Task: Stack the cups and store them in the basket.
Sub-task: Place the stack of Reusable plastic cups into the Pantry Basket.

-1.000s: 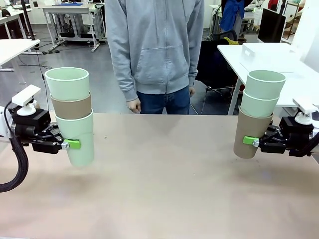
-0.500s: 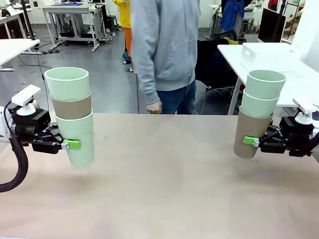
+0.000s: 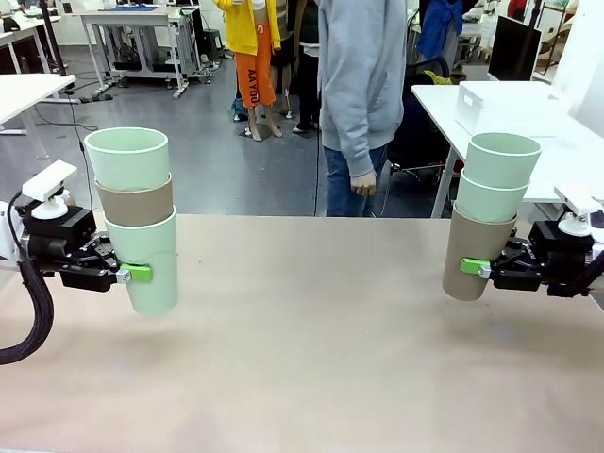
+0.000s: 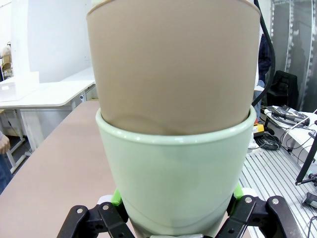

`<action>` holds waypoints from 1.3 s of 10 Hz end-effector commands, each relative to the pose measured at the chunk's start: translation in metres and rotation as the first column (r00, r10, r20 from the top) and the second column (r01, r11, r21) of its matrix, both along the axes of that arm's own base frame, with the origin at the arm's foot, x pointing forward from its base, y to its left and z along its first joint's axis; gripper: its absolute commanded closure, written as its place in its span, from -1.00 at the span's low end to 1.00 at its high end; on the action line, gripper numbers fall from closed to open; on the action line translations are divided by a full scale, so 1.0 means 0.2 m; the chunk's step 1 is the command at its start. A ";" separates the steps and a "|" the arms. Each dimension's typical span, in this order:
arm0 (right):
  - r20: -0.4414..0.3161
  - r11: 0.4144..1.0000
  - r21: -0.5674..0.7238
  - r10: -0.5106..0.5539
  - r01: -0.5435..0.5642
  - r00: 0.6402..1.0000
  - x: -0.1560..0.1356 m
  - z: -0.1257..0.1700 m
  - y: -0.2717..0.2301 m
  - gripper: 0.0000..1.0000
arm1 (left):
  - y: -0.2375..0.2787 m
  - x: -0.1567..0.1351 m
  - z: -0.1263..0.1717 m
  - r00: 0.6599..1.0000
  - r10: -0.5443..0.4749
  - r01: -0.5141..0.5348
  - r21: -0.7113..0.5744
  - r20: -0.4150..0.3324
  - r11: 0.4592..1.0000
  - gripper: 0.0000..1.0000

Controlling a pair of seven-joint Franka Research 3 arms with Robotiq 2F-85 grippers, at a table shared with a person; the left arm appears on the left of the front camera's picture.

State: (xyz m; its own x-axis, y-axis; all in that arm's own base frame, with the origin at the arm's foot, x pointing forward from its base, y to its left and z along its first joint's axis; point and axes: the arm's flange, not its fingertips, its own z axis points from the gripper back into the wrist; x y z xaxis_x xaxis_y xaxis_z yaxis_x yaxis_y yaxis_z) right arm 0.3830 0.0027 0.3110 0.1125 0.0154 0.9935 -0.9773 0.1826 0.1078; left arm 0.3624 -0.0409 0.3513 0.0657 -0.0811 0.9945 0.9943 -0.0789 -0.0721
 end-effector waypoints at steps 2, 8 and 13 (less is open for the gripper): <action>0.012 1.000 -0.001 -0.001 0.001 1.000 0.00 0.02 0.00 -0.68 | 0.01 0.00 0.02 1.000 0.002 -0.001 -0.009 0.013 1.000 -0.74; 0.012 1.000 -0.001 -0.001 0.001 1.000 0.00 0.02 0.00 -0.68 | 0.01 0.00 0.02 1.000 0.002 -0.001 -0.009 0.013 1.000 -0.74; 0.012 1.000 -0.001 -0.001 0.001 1.000 0.00 0.02 0.00 -0.68 | 0.01 0.00 0.02 1.000 0.002 -0.001 -0.009 0.013 1.000 -0.74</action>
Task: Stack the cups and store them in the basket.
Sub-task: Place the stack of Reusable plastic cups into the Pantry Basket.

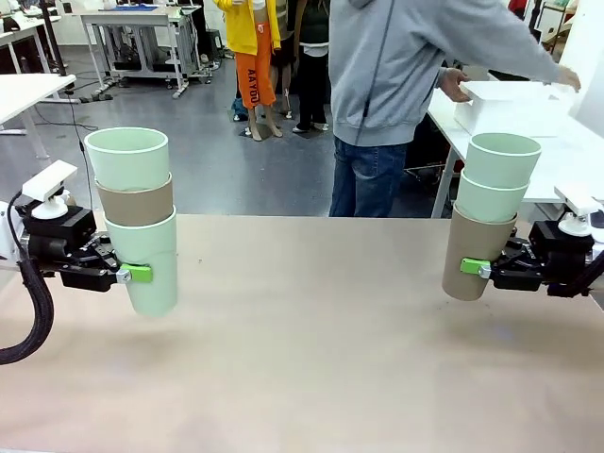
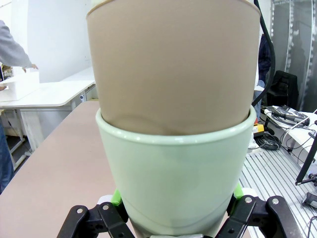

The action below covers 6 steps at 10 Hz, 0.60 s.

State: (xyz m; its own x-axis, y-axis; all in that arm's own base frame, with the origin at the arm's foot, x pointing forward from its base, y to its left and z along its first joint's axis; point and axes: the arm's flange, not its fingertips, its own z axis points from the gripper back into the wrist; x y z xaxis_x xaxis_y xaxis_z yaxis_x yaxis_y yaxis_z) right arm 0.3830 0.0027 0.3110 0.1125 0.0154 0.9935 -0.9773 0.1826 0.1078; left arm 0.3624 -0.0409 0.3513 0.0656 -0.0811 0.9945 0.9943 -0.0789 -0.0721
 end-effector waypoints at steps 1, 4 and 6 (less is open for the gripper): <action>0.012 1.000 -0.001 -0.001 0.001 1.000 0.00 0.02 0.00 -0.68 | 0.01 0.00 0.02 1.000 0.002 -0.001 -0.009 0.013 1.000 -0.74; 0.012 1.000 -0.001 -0.001 0.001 1.000 0.00 0.02 0.00 -0.68 | 0.01 0.00 0.02 1.000 0.002 -0.001 -0.009 0.013 1.000 -0.74; 0.012 1.000 -0.001 -0.001 0.001 1.000 0.00 0.02 0.00 -0.68 | 0.01 0.00 0.02 1.000 0.002 -0.001 -0.009 0.013 1.000 -0.74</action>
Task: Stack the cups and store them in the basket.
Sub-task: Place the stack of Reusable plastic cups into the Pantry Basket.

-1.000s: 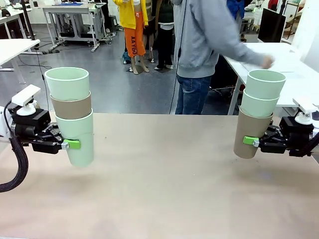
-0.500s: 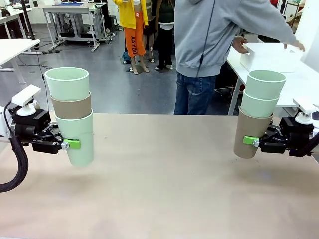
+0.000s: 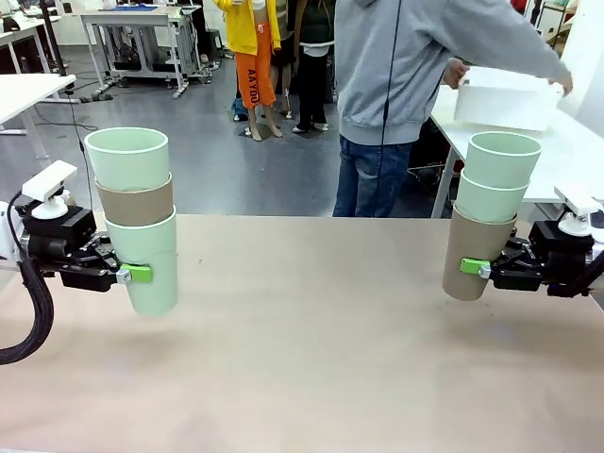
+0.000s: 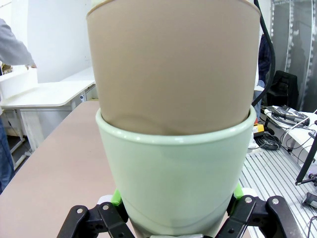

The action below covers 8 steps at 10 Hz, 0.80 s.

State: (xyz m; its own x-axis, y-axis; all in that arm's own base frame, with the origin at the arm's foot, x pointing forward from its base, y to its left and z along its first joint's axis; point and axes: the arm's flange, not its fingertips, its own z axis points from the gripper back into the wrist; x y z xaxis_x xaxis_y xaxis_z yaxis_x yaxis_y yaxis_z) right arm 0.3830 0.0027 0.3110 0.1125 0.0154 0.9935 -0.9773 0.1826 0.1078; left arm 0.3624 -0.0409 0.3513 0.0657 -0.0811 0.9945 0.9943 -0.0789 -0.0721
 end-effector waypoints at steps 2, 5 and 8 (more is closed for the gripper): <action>0.012 1.000 -0.001 -0.001 0.001 1.000 0.00 0.02 0.00 -0.68 | 0.01 0.00 0.02 1.000 0.002 -0.001 -0.009 0.013 1.000 -0.74; 0.012 1.000 -0.001 -0.001 0.001 1.000 0.00 0.02 0.00 -0.68 | 0.01 0.00 0.02 1.000 0.002 -0.001 -0.009 0.013 1.000 -0.74; 0.012 1.000 -0.001 -0.001 0.001 1.000 0.00 0.02 0.00 -0.68 | 0.01 0.00 0.02 1.000 0.002 -0.001 -0.009 0.013 1.000 -0.74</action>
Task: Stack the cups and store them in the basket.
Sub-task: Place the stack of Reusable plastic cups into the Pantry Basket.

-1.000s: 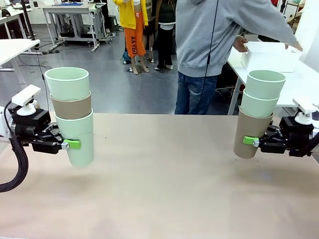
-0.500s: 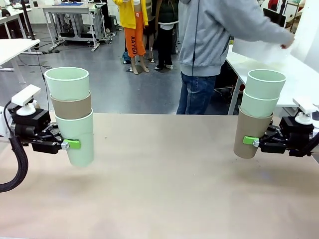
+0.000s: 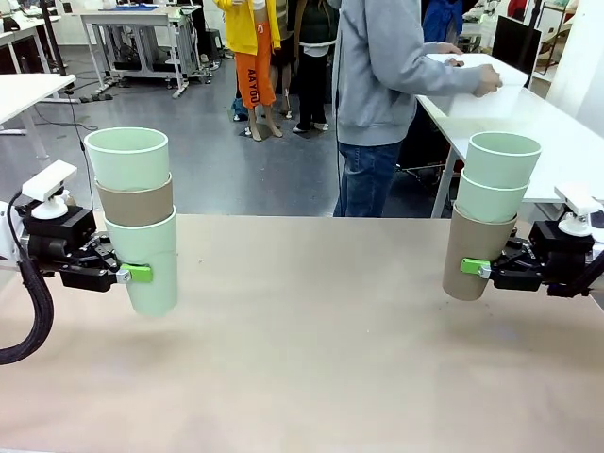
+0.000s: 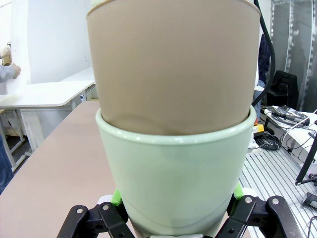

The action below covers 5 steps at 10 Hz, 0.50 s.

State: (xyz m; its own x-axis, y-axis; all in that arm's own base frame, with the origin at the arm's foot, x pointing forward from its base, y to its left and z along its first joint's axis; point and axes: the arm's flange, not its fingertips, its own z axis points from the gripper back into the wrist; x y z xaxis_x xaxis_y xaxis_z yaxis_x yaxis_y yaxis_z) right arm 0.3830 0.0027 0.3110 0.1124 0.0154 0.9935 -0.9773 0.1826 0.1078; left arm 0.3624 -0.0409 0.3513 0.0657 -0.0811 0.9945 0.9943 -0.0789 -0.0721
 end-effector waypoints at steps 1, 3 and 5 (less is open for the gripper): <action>0.012 1.000 -0.001 -0.001 0.001 1.000 0.00 0.02 0.00 -0.68 | 0.01 0.00 0.02 1.000 0.002 -0.001 -0.009 0.013 1.000 -0.74; 0.012 1.000 -0.001 -0.001 0.001 1.000 0.00 0.02 0.00 -0.68 | 0.01 0.00 0.02 1.000 0.002 -0.001 -0.009 0.013 1.000 -0.74; 0.012 1.000 -0.001 -0.001 0.001 1.000 0.00 0.02 0.00 -0.68 | 0.01 0.00 0.02 1.000 0.002 -0.001 -0.009 0.013 1.000 -0.74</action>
